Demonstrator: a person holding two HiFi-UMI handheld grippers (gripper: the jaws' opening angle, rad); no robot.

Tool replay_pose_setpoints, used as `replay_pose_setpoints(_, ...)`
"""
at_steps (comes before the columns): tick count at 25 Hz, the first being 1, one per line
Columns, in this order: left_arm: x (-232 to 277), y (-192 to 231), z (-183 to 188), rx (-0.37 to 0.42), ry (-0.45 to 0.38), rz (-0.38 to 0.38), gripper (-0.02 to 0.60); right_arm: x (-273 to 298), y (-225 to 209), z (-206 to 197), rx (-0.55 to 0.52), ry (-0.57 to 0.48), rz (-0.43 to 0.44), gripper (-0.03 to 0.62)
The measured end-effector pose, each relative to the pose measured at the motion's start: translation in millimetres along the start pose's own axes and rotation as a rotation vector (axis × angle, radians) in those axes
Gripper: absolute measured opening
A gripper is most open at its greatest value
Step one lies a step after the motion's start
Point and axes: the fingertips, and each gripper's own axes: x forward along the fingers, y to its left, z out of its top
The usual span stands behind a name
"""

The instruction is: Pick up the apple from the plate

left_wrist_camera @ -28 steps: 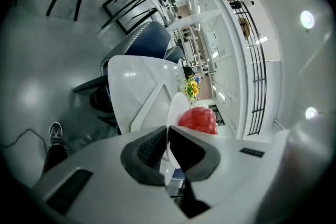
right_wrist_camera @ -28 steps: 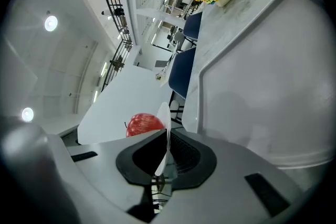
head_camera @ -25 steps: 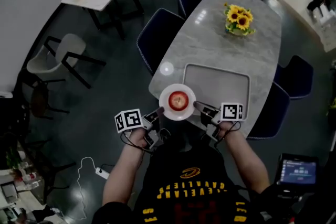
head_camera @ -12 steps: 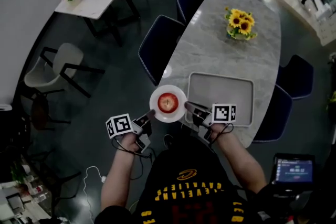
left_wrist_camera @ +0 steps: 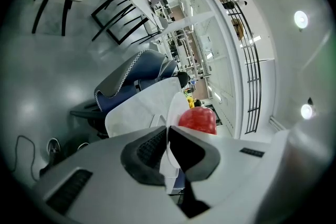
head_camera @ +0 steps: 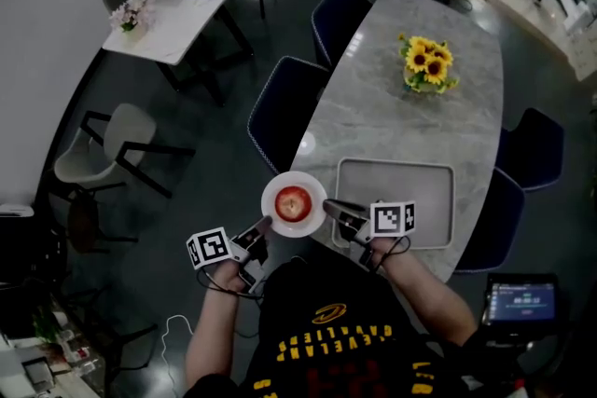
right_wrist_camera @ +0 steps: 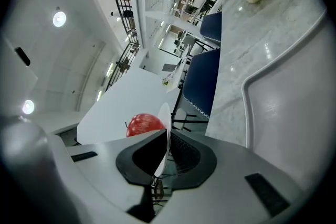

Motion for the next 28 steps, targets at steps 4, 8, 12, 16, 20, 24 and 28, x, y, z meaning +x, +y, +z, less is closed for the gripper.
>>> replay_pose_setpoints(4,1.6,-3.3,30.0,-0.02,0.022,-0.002,0.021,18.1,10.7,19.3,0.008,-0.022,-0.003,0.028)
replay_pose_setpoints(8,16.7,-7.9,60.1,0.0,0.089,-0.029,0.021,30.4,9.4,39.7,0.011,-0.09,-0.003,0.028)
replay_pose_setpoints(12,16.7,-16.0,83.5,-0.017,0.132,-0.09,0.021,51.2,9.3,44.9,0.004,-0.17,0.002,0.028)
replay_pose_setpoints(16,22.2,-17.3,97.4,0.036,0.252,-0.105,0.021,50.0,18.3,44.3,0.035,-0.277,-0.049,0.028)
replay_pose_setpoints(20,18.3,-12.7,100.2,0.072,0.313,-0.115,0.021,51.1,27.5,38.2,0.041,-0.325,-0.068,0.028)
replay_pose_setpoints(24,11.0,-15.3,102.4,0.098,0.365,-0.127,0.021,50.2,38.5,30.0,0.049,-0.373,-0.088,0.028)
replay_pose_setpoints(28,10.6,-20.0,103.5,0.13,0.393,-0.14,0.021,47.3,43.0,25.3,0.059,-0.4,-0.097,0.028)
